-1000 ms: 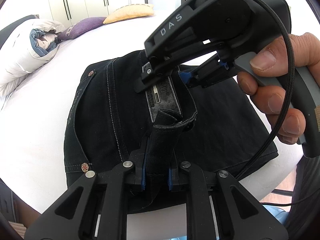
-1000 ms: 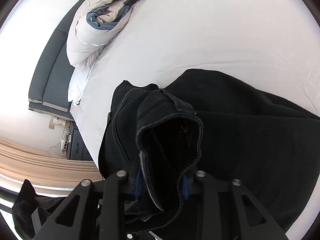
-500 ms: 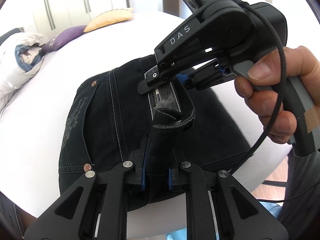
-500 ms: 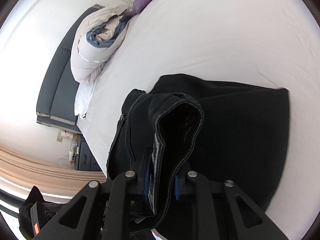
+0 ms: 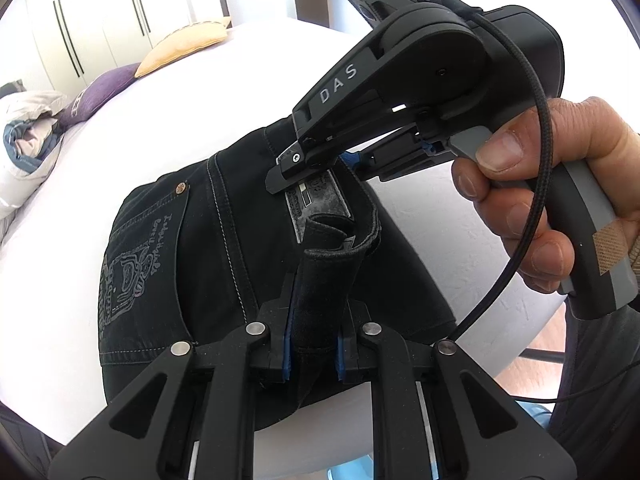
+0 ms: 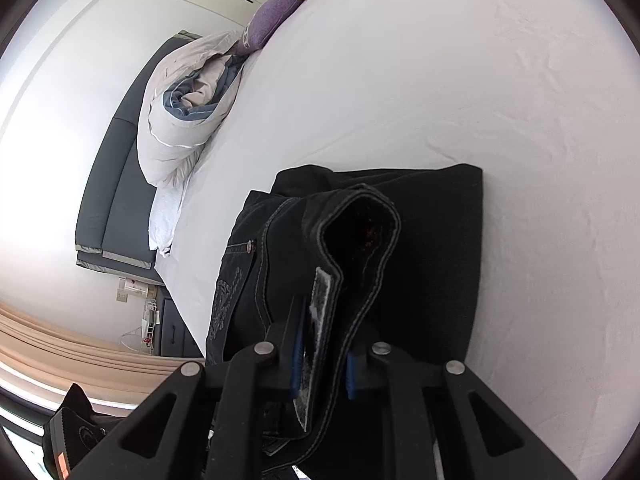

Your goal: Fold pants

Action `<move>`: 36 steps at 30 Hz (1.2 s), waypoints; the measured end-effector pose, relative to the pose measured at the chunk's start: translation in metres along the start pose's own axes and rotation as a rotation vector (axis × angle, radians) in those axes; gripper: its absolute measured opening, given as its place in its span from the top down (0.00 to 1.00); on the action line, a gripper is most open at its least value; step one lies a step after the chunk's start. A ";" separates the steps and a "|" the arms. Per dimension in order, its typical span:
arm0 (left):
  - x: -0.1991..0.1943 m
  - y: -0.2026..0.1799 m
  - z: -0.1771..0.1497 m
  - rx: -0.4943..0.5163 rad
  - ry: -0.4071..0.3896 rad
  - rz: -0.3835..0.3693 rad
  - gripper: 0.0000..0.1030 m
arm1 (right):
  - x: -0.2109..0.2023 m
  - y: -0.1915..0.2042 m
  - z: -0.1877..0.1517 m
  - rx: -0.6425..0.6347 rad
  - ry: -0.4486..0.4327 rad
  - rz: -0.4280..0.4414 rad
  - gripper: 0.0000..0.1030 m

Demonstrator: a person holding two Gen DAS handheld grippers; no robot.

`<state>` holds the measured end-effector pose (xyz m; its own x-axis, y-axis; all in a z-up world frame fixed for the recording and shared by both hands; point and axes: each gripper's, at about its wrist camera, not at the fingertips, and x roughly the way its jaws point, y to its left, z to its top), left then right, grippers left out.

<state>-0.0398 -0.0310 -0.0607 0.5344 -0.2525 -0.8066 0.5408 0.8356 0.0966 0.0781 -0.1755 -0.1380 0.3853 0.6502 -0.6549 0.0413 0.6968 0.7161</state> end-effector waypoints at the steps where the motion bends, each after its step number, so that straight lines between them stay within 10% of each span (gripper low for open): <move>1: 0.001 -0.002 0.000 0.007 0.001 0.002 0.87 | -0.002 -0.003 0.000 0.004 -0.002 0.000 0.84; 25: 0.031 -0.004 -0.019 0.037 0.075 0.048 0.74 | 0.004 -0.051 0.003 0.049 0.041 0.034 0.83; 28: 0.013 0.010 -0.021 -0.023 0.083 -0.028 0.65 | -0.004 -0.053 0.006 0.062 0.029 0.040 0.70; 31: -0.015 0.032 -0.024 -0.102 0.037 -0.065 0.30 | -0.026 -0.055 0.007 0.072 -0.019 -0.009 0.53; 36: -0.048 0.107 -0.019 -0.255 -0.057 -0.033 0.27 | -0.068 -0.039 0.004 0.034 -0.137 -0.205 0.35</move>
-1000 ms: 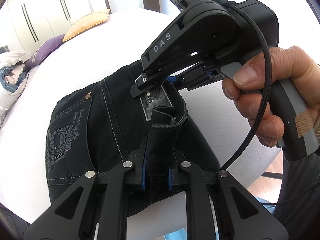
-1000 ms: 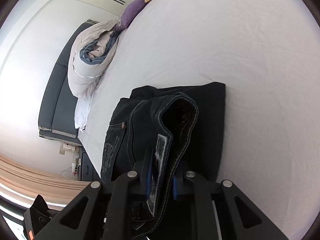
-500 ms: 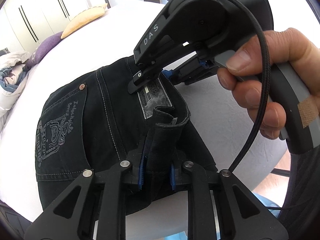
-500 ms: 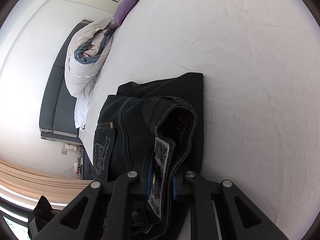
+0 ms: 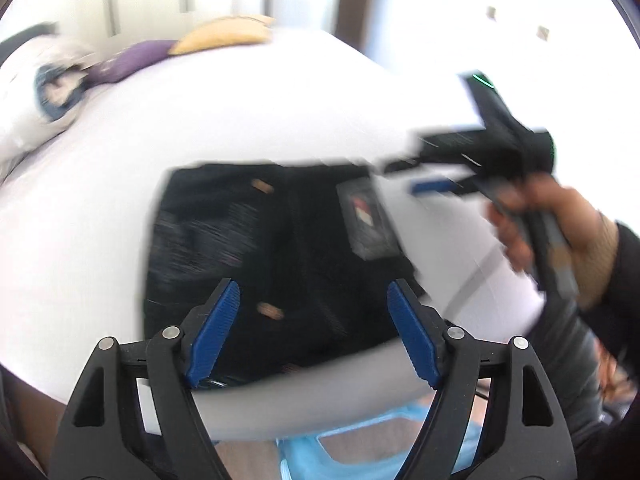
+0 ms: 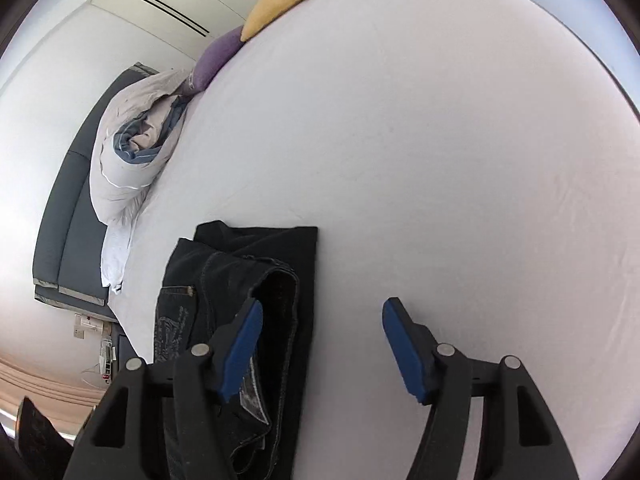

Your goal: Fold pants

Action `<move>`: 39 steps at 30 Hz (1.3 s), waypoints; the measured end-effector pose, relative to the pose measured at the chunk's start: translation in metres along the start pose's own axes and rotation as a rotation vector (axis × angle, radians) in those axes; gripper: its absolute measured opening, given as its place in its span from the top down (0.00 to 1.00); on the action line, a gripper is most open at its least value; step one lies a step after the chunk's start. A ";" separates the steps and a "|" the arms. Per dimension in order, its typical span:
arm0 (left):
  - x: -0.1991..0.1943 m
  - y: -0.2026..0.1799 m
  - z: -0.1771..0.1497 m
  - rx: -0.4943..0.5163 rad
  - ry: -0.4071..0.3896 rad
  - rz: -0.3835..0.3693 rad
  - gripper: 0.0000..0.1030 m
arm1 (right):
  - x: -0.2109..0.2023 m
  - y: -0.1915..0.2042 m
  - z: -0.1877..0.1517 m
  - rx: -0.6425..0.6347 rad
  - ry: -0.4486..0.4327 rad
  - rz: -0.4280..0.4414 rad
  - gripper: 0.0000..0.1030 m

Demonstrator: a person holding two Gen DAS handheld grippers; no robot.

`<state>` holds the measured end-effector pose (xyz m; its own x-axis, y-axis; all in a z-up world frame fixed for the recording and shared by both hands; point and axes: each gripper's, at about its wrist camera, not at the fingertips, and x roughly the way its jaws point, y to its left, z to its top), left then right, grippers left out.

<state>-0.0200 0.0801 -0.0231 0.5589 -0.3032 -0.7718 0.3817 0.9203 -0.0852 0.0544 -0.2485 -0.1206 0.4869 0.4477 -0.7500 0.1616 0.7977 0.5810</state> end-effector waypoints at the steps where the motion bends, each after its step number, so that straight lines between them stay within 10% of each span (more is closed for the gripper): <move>1: 0.001 0.013 0.008 -0.024 -0.010 0.009 0.27 | -0.006 0.009 0.000 -0.022 -0.015 0.059 0.35; 5: 0.013 0.060 0.034 -0.098 -0.033 0.029 0.27 | -0.002 0.049 -0.003 -0.107 0.020 0.316 0.35; 10: 0.039 0.066 0.044 -0.137 -0.003 -0.004 0.27 | 0.036 0.045 -0.021 -0.062 0.166 0.416 0.35; 18: 0.085 0.050 0.003 -0.118 0.122 -0.011 0.27 | 0.035 -0.004 -0.072 -0.061 0.221 0.408 0.64; 24: 0.084 0.040 -0.006 -0.002 0.143 -0.013 0.27 | 0.008 0.001 -0.072 -0.174 0.217 0.257 0.57; 31: 0.076 0.026 -0.016 0.005 0.150 -0.032 0.26 | -0.002 0.047 -0.057 -0.225 0.150 0.509 0.53; 35: 0.060 0.037 -0.012 -0.034 0.117 -0.060 0.26 | 0.042 0.045 -0.085 -0.254 0.288 0.377 0.53; 39: 0.065 0.072 0.028 -0.134 0.059 -0.088 0.26 | 0.040 0.030 -0.104 -0.241 0.229 0.398 0.56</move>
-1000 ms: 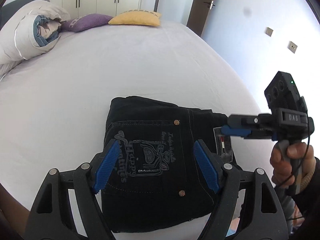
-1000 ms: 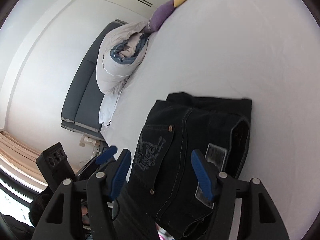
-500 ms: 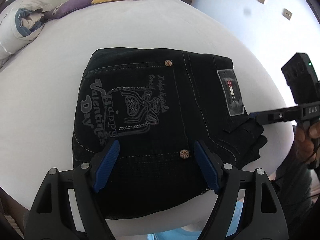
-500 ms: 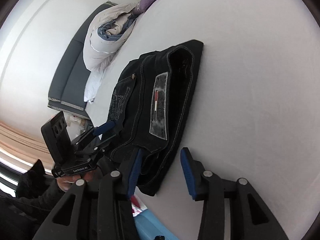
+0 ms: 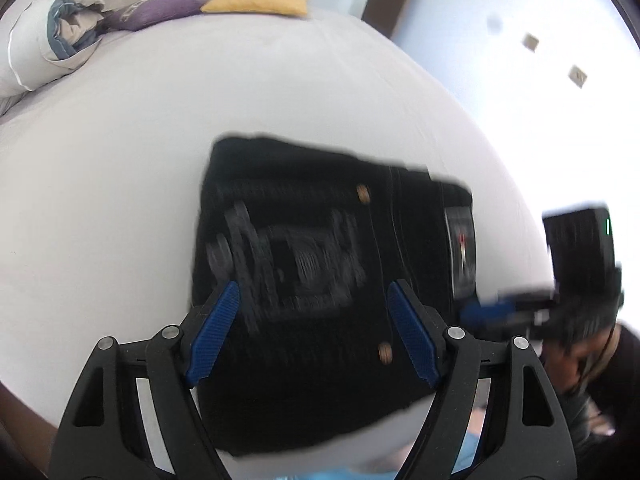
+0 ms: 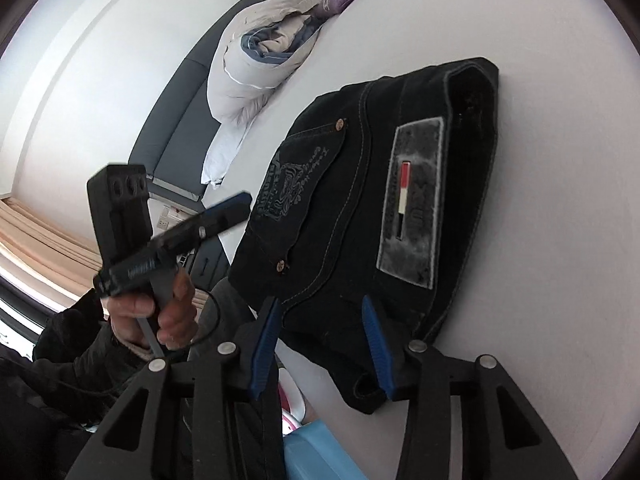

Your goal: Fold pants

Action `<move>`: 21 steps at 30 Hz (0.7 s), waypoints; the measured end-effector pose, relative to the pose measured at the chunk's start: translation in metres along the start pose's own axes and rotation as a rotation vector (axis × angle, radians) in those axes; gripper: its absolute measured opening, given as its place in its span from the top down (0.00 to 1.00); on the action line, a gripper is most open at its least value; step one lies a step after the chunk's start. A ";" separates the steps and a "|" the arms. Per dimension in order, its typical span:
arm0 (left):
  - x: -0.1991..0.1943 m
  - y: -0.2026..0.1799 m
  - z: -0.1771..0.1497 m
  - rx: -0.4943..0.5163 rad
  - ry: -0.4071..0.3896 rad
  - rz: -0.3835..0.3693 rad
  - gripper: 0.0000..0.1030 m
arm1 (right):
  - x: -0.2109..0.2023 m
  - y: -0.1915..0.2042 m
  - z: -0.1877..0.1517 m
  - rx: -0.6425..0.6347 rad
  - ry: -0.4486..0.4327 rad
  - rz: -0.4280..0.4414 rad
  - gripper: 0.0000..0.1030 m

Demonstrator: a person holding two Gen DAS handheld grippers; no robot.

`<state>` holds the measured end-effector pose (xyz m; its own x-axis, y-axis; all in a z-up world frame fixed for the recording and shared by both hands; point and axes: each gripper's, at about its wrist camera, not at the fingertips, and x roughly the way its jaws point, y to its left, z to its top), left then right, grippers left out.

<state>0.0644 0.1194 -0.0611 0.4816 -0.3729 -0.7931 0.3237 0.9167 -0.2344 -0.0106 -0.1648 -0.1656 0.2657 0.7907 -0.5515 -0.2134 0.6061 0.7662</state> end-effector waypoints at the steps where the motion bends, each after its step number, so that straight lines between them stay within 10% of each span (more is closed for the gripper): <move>1: 0.003 0.004 0.013 -0.002 -0.016 -0.017 0.26 | -0.004 -0.003 -0.003 0.003 -0.004 -0.001 0.56; 6: 0.055 0.032 0.061 -0.083 0.028 -0.108 0.26 | -0.010 -0.012 -0.010 0.026 -0.012 -0.028 0.72; 13: 0.064 0.009 0.016 0.021 0.030 -0.045 0.27 | -0.018 -0.024 -0.011 0.056 -0.033 -0.067 1.00; 21: 0.050 -0.012 -0.032 0.020 -0.002 -0.043 0.28 | -0.016 -0.022 -0.006 0.063 -0.035 -0.101 1.00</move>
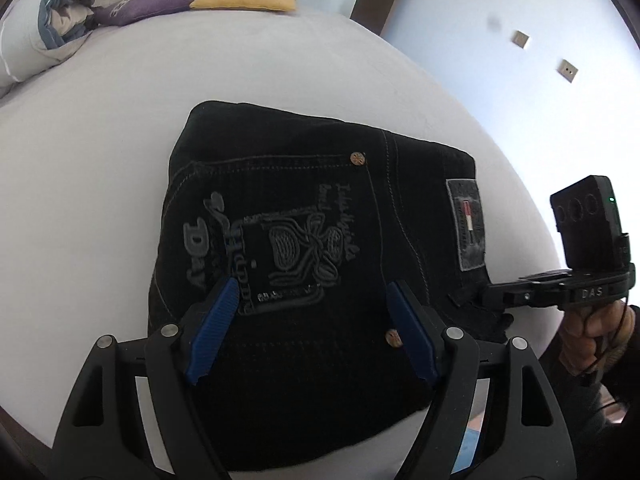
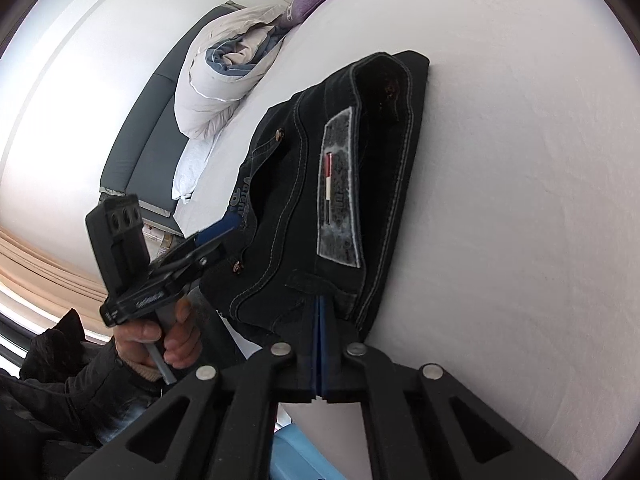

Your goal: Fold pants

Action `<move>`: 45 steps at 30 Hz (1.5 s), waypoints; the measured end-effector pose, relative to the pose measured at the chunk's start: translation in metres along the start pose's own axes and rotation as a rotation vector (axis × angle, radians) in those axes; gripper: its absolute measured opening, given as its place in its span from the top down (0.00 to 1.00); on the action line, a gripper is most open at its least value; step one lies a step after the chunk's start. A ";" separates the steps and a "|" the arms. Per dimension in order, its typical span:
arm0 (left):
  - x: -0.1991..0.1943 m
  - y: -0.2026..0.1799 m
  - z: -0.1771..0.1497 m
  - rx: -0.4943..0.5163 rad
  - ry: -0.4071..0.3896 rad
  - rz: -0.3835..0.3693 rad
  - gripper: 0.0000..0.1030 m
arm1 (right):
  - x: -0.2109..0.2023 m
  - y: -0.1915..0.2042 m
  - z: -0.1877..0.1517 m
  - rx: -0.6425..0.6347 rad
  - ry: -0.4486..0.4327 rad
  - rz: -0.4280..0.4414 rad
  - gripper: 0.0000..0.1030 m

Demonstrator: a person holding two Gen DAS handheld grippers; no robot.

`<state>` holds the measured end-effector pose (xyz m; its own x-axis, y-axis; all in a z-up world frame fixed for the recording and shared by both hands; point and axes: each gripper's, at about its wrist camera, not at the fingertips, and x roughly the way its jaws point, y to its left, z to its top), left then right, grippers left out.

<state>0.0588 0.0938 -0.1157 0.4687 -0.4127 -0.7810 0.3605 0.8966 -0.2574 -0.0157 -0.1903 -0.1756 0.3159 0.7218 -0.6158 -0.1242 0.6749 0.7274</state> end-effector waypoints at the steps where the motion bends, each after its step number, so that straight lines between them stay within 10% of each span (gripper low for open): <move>1: -0.003 -0.002 -0.005 0.002 0.000 -0.001 0.28 | 0.000 0.000 0.001 0.003 0.000 0.000 1.00; 4: -0.010 -0.005 -0.017 0.016 0.000 -0.005 0.31 | -0.002 0.001 0.001 0.004 0.001 -0.003 1.00; 8: -0.027 0.016 -0.027 -0.094 0.011 -0.064 0.63 | -0.018 0.008 -0.001 -0.011 -0.015 -0.015 0.90; 17: -0.072 0.100 0.007 -0.277 -0.039 -0.115 0.64 | -0.053 -0.019 0.008 0.167 -0.166 -0.019 0.38; 22: -0.046 0.122 0.016 -0.321 0.050 -0.166 0.39 | -0.036 -0.034 0.027 0.255 -0.156 -0.018 0.37; 34: -0.002 0.113 0.017 -0.294 0.220 -0.195 0.38 | 0.017 -0.023 0.067 0.301 -0.051 -0.052 0.37; 45: -0.013 0.085 0.032 -0.226 0.231 -0.083 0.72 | 0.024 -0.004 0.072 0.186 -0.056 -0.175 0.71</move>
<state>0.1090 0.1699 -0.1095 0.2409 -0.4616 -0.8537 0.1892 0.8851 -0.4252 0.0599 -0.1863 -0.1712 0.3693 0.5838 -0.7230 0.1099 0.7451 0.6578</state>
